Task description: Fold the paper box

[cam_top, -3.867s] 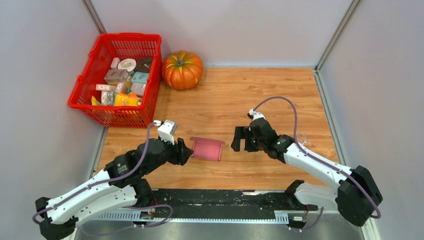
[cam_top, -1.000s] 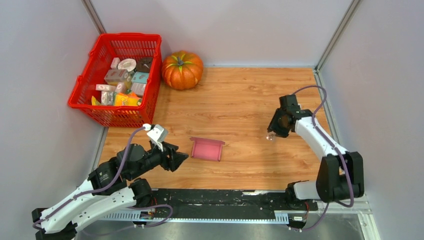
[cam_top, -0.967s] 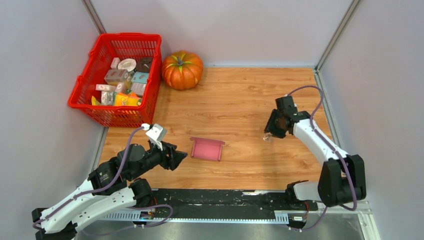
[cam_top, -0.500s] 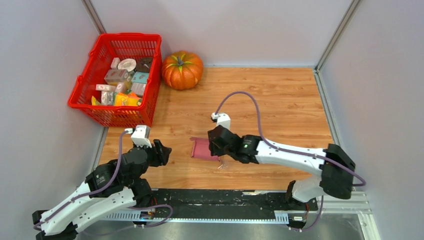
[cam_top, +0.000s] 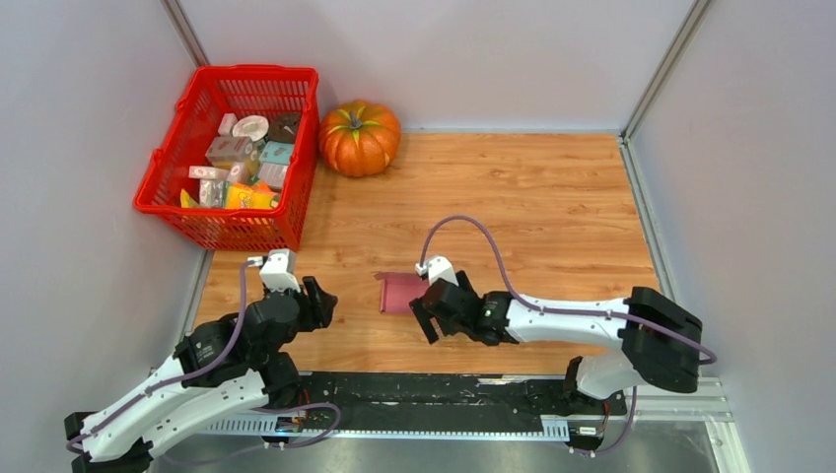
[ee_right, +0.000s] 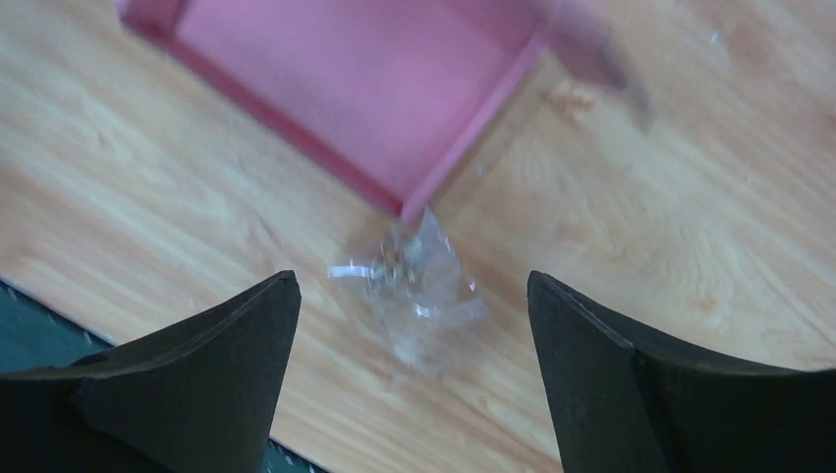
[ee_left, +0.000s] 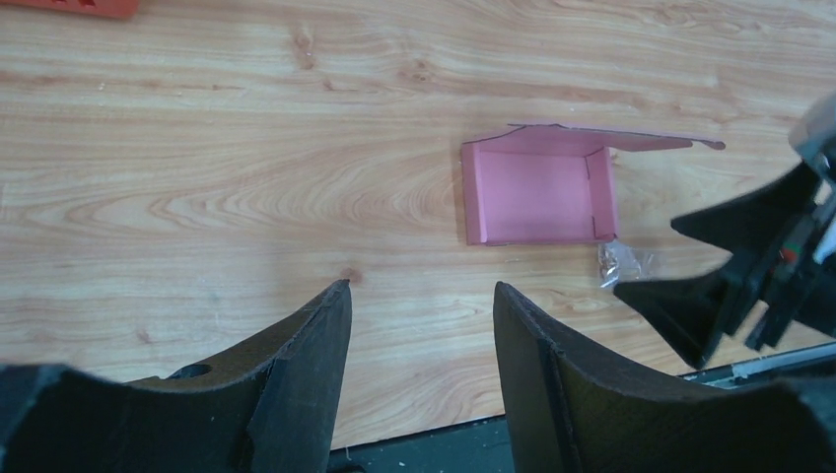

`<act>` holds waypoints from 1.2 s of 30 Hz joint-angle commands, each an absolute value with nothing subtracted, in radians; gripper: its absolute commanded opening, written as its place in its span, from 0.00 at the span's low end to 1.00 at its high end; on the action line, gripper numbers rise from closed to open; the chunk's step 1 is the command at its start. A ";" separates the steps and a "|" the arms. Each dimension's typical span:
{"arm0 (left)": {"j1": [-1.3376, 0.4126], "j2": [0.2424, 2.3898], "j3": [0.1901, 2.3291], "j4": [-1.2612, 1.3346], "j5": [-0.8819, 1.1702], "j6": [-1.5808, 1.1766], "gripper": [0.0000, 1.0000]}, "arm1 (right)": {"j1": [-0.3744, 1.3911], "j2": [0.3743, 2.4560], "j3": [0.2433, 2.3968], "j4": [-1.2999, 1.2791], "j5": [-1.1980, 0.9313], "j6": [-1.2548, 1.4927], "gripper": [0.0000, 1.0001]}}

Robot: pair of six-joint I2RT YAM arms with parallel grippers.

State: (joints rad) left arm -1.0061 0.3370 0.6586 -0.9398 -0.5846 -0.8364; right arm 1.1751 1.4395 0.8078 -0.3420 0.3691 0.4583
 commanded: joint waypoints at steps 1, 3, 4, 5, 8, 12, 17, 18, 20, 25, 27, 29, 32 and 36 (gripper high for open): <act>-1.003 0.373 0.652 -0.910 -0.589 -0.850 0.63 | 1.227 1.284 0.710 -0.262 0.345 0.405 0.94; -1.003 0.385 0.646 -0.885 -0.578 -0.850 0.63 | 1.229 1.259 0.672 -0.255 0.345 0.410 0.97; -1.003 0.393 0.643 -0.878 -0.575 -0.850 0.63 | 1.227 1.264 0.667 -0.258 0.351 0.408 0.98; -1.003 0.396 0.638 -0.870 -0.572 -0.850 0.63 | 1.227 1.285 0.666 -0.258 0.360 0.396 0.98; -1.003 0.403 0.630 -0.847 -0.557 -0.845 0.63 | 1.226 1.337 0.673 -0.232 0.377 0.379 0.98; -1.003 0.405 0.632 -0.845 -0.545 -0.838 0.62 | 1.226 1.397 0.681 -0.190 0.393 0.382 0.97; -1.003 0.382 0.635 -0.865 -0.548 -0.842 0.62 | 1.226 1.453 0.660 -0.152 0.403 0.399 0.89; -1.003 0.374 0.634 -0.868 -0.552 -0.844 0.62 | 1.226 1.459 0.660 -0.144 0.400 0.399 0.88; -1.002 0.361 0.629 -0.870 -0.557 -0.844 0.62 | 1.227 1.476 0.655 -0.135 0.371 0.396 0.81; -1.003 0.351 0.637 -0.885 -0.568 -0.842 0.62 | 1.227 1.482 0.614 -0.101 0.336 0.429 0.61; -1.003 0.353 0.638 -0.888 -0.572 -0.841 0.62 | 1.226 1.471 0.597 -0.095 0.334 0.440 0.57; -1.003 0.351 0.640 -0.890 -0.575 -0.839 0.62 | 1.227 1.462 0.594 -0.100 0.337 0.449 0.49; -1.003 0.351 0.643 -0.888 -0.583 -0.831 0.62 | 1.239 1.448 0.595 -0.118 0.348 0.460 0.36; -1.002 0.357 0.652 -0.899 -0.597 -0.824 0.62 | 1.295 1.419 0.588 -0.150 0.397 0.495 0.28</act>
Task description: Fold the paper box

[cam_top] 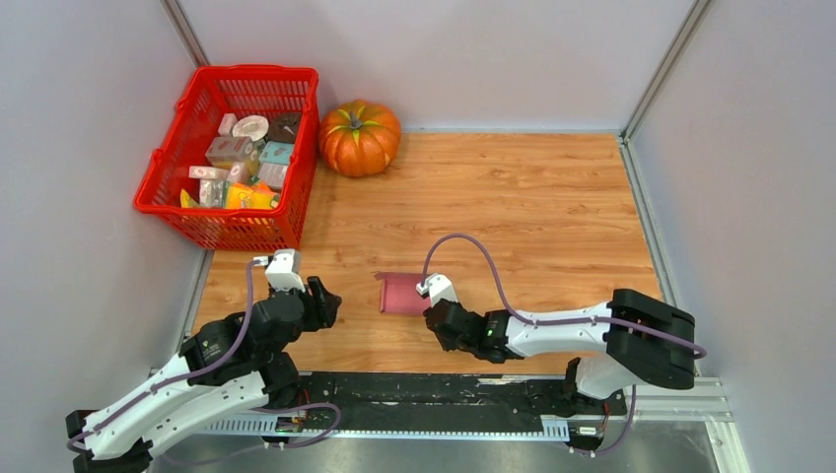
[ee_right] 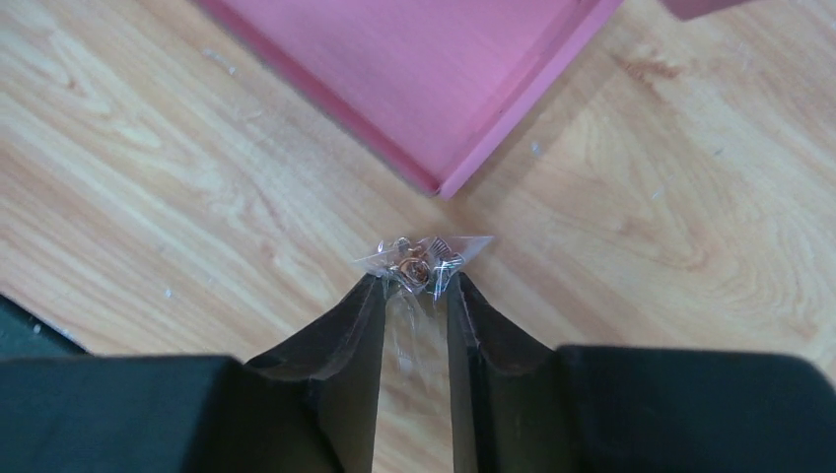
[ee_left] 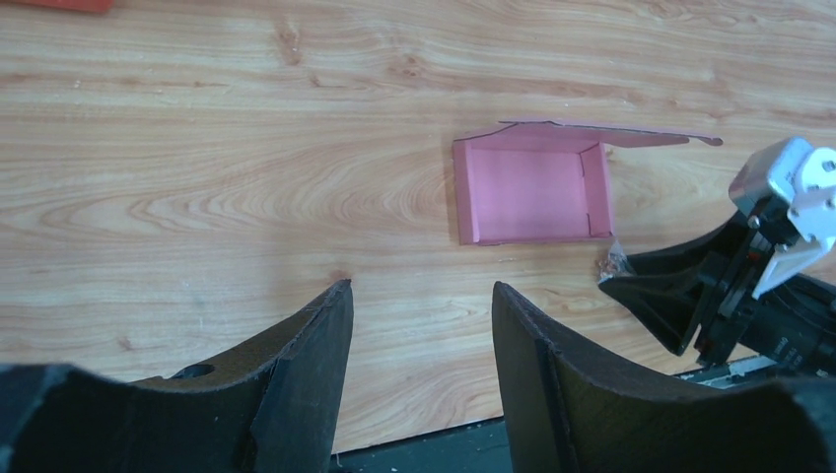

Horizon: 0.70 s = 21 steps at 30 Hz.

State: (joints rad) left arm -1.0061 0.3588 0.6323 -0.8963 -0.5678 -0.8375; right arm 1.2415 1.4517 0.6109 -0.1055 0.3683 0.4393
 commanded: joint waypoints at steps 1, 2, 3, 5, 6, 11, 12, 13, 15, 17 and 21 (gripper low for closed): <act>-1.003 0.359 0.655 -0.900 -0.600 -0.822 0.62 | 1.325 1.411 0.589 -0.159 0.425 0.499 0.26; -1.003 0.357 0.655 -0.902 -0.603 -0.821 0.62 | 1.339 1.392 0.591 -0.178 0.436 0.505 0.26; -1.003 0.357 0.657 -0.905 -0.607 -0.822 0.62 | 1.354 1.379 0.591 -0.184 0.445 0.514 0.25; -1.003 0.354 0.657 -0.910 -0.612 -0.822 0.62 | 1.391 1.341 0.591 -0.198 0.462 0.520 0.24; -1.003 0.356 0.655 -0.910 -0.617 -0.821 0.62 | 1.402 1.326 0.591 -0.202 0.468 0.522 0.24; -1.003 0.370 0.632 -0.899 -0.624 -0.819 0.62 | 1.416 1.261 0.656 -0.209 0.524 0.471 0.25; -1.003 0.373 0.626 -0.893 -0.621 -0.821 0.62 | 1.413 1.261 0.673 -0.196 0.535 0.454 0.25; -1.003 0.383 0.615 -0.888 -0.618 -0.821 0.62 | 1.405 1.276 0.687 -0.181 0.558 0.434 0.27; -1.003 0.399 0.603 -0.865 -0.604 -0.822 0.62 | 1.381 1.307 0.744 -0.137 0.560 0.373 0.28; -1.003 0.413 0.588 -0.847 -0.592 -0.821 0.62 | 1.321 1.371 0.791 -0.117 0.563 0.333 0.28; -1.003 0.454 0.571 -0.812 -0.546 -0.808 0.64 | 1.238 1.476 0.906 -0.107 0.563 0.295 0.45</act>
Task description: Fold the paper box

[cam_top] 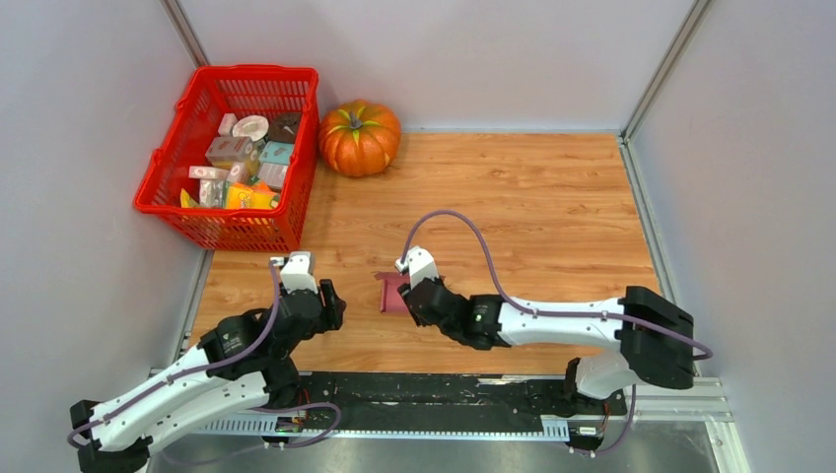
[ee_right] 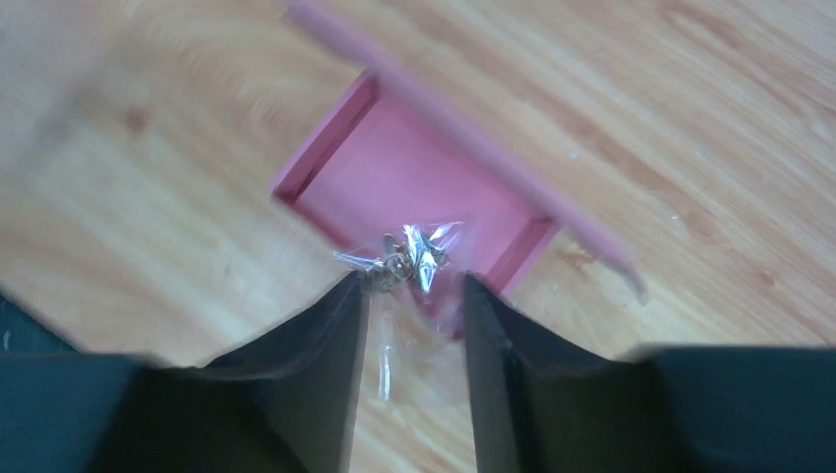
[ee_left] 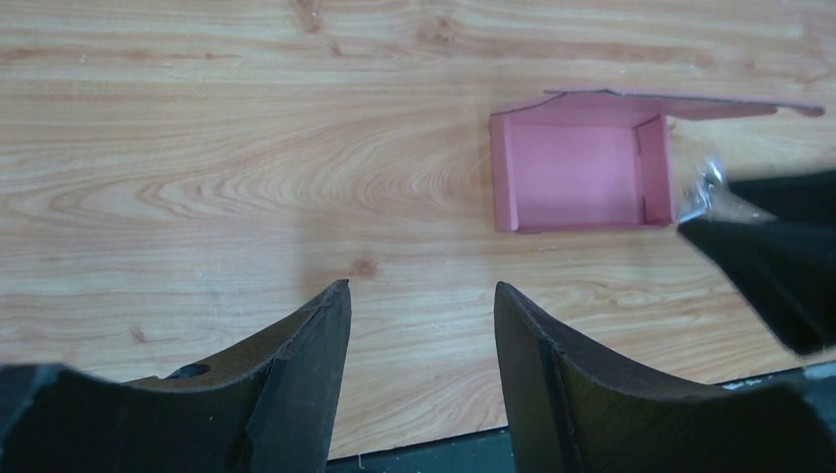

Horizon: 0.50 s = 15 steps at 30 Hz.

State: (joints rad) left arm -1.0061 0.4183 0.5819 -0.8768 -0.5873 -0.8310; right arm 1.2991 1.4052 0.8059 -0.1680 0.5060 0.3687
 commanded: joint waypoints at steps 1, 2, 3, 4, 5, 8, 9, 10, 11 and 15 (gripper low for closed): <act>-1.003 0.465 0.560 -0.801 -0.537 -0.793 0.66 | 1.226 1.502 0.922 -0.116 0.554 0.290 0.70; -1.002 0.475 0.560 -0.769 -0.510 -0.782 0.68 | 1.227 1.506 0.931 -0.127 0.549 0.278 0.75; -0.999 0.509 0.558 -0.752 -0.493 -0.767 0.70 | 1.227 1.502 0.939 -0.136 0.540 0.273 0.81; -0.994 0.528 0.564 -0.738 -0.474 -0.744 0.70 | 1.227 1.473 0.931 -0.143 0.520 0.278 0.83; -0.973 0.547 0.569 -0.711 -0.430 -0.735 0.70 | 1.227 1.450 0.922 -0.152 0.506 0.279 0.83; -0.889 0.621 0.563 -0.614 -0.304 -0.666 0.69 | 1.221 1.341 0.864 -0.176 0.466 0.290 0.84; -0.862 0.652 0.551 -0.589 -0.275 -0.632 0.68 | 1.218 1.315 0.848 -0.187 0.450 0.293 0.83; -0.833 0.664 0.545 -0.565 -0.250 -0.612 0.67 | 1.195 1.269 0.815 -0.195 0.405 0.301 0.82; -0.809 0.678 0.537 -0.508 -0.195 -0.592 0.67 | 1.177 1.249 0.798 -0.201 0.373 0.304 0.81; -0.756 0.783 0.541 -0.407 -0.163 -0.468 0.63 | 1.011 1.167 0.695 -0.177 0.172 0.311 0.66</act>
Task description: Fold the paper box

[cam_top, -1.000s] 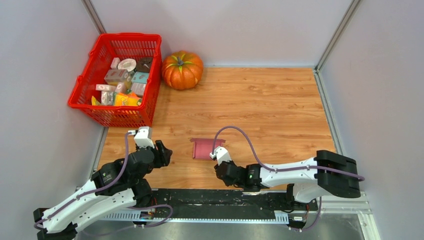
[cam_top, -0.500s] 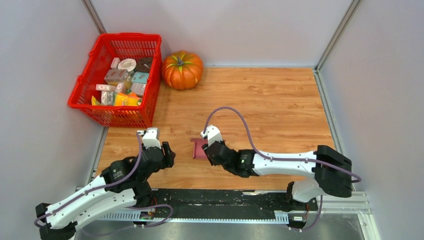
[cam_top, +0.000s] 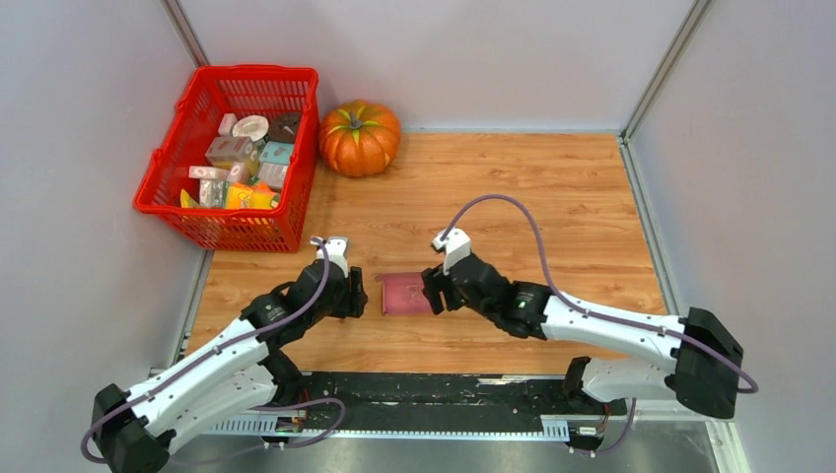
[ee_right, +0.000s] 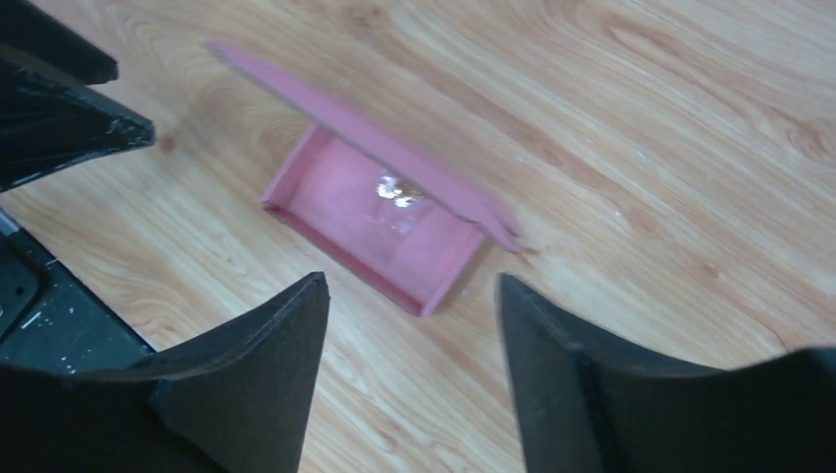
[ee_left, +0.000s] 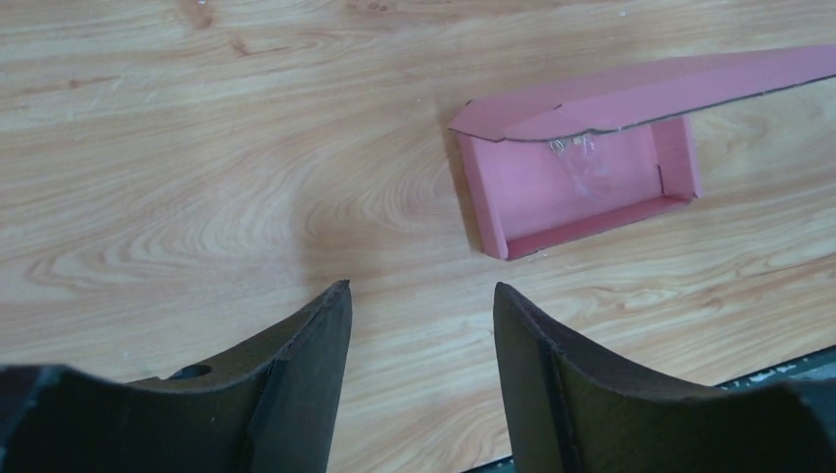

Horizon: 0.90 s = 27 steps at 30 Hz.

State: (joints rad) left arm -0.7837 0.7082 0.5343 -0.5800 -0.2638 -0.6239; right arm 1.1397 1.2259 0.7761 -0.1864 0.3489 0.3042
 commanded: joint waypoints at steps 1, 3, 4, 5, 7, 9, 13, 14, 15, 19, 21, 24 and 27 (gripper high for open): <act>-0.755 0.808 0.551 -0.400 -0.169 -0.451 0.63 | 0.991 1.145 0.681 -0.166 0.100 0.302 0.66; -0.755 0.882 0.581 -0.377 -0.172 -0.407 0.63 | 0.960 1.134 0.644 -0.134 0.075 0.273 0.61; -0.755 0.905 0.589 -0.370 -0.172 -0.397 0.63 | 0.954 1.134 0.635 -0.118 0.057 0.262 0.60; -0.755 0.925 0.595 -0.342 -0.166 -0.385 0.63 | 0.948 1.138 0.631 -0.100 0.054 0.244 0.59; -0.755 0.983 0.607 -0.312 -0.167 -0.367 0.63 | 0.934 1.166 0.634 -0.086 0.058 0.232 0.58; -0.755 1.034 0.626 -0.299 -0.169 -0.353 0.63 | 0.916 1.186 0.643 -0.068 0.057 0.218 0.58; -0.755 1.075 0.643 -0.282 -0.173 -0.328 0.63 | 0.884 1.242 0.649 -0.029 0.045 0.213 0.59; -0.755 1.078 0.644 -0.278 -0.175 -0.321 0.63 | 0.881 1.250 0.652 -0.023 0.041 0.213 0.60; -0.755 1.080 0.644 -0.275 -0.176 -0.308 0.63 | 0.873 1.262 0.653 -0.020 0.035 0.209 0.61; -0.749 1.081 0.634 -0.235 -0.138 -0.275 0.64 | 0.862 1.282 0.657 -0.011 0.015 0.189 0.61; -0.747 1.081 0.623 -0.213 -0.095 -0.253 0.63 | 0.853 1.282 0.655 -0.008 0.015 0.181 0.60; -0.747 1.086 0.620 -0.192 -0.075 -0.232 0.61 | 0.842 1.279 0.650 0.023 -0.020 0.175 0.58; -0.744 1.097 0.633 -0.198 -0.090 -0.216 0.56 | 0.842 1.285 0.653 0.040 -0.031 0.164 0.54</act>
